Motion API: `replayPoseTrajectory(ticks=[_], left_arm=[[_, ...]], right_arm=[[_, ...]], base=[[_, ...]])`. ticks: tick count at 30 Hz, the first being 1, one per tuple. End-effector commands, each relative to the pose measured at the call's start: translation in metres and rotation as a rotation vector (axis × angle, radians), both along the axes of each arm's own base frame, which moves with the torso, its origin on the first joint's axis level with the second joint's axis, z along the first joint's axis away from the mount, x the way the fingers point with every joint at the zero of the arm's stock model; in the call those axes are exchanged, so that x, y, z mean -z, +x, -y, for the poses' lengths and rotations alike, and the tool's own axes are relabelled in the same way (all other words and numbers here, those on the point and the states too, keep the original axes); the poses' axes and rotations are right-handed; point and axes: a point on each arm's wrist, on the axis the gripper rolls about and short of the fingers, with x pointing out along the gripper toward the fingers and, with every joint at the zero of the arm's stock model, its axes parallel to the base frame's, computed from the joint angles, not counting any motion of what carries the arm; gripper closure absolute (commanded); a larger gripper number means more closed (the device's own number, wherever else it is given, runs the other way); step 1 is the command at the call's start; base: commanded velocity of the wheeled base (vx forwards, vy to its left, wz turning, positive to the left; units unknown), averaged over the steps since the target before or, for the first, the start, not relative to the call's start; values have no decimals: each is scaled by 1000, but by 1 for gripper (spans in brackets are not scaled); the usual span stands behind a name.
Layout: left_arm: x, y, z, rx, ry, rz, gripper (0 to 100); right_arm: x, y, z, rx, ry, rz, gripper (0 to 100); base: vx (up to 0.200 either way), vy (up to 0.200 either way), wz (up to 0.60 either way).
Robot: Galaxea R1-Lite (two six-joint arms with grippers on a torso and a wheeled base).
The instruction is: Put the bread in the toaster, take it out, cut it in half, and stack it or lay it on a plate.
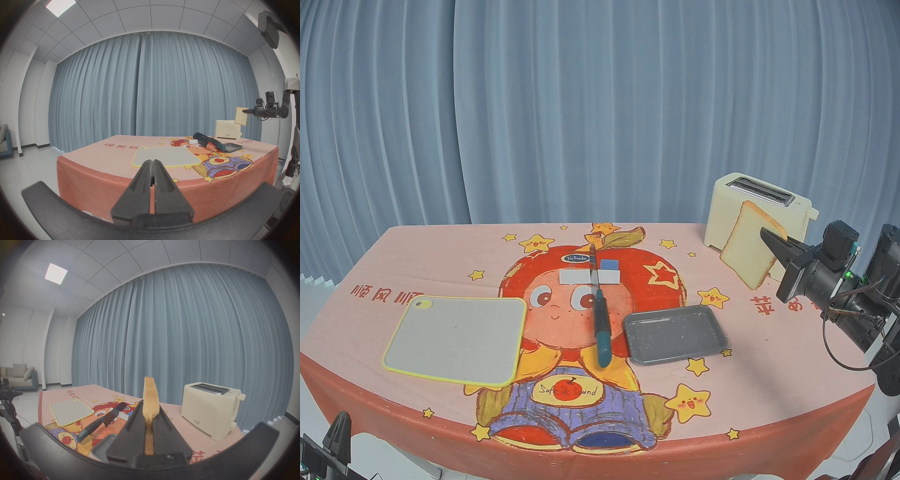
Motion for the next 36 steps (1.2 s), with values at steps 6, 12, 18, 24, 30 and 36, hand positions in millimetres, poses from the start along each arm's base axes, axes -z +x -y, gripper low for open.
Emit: replayPoseTrajectory(ticks=[6,12,18,24,30,36], left_arm=[[5,1,0,-1,0,-17,100],[5,1,0,-1,-1,-17,100],[5,1,0,-1,-1,-17,100],[5,1,0,-1,-1,-17,100],[5,1,0,2,0,-17,100],[5,1,0,0,0,-17,100]], right_arm=[[4,2,-2,-3,-10,-15,100],[6,1,-5,-17,-12,-20,100],[10,1,-8,-26,-19,-34,100],[11,0,-10,-35,-22,-38,100],[15,0,-13,-48,-27,-51,100],[19,-3,-18,-69,-36,-67,100]], base=[[0,200,0],[0,200,0],[0,200,0],[0,200,0],[0,200,0],[0,0,0]])
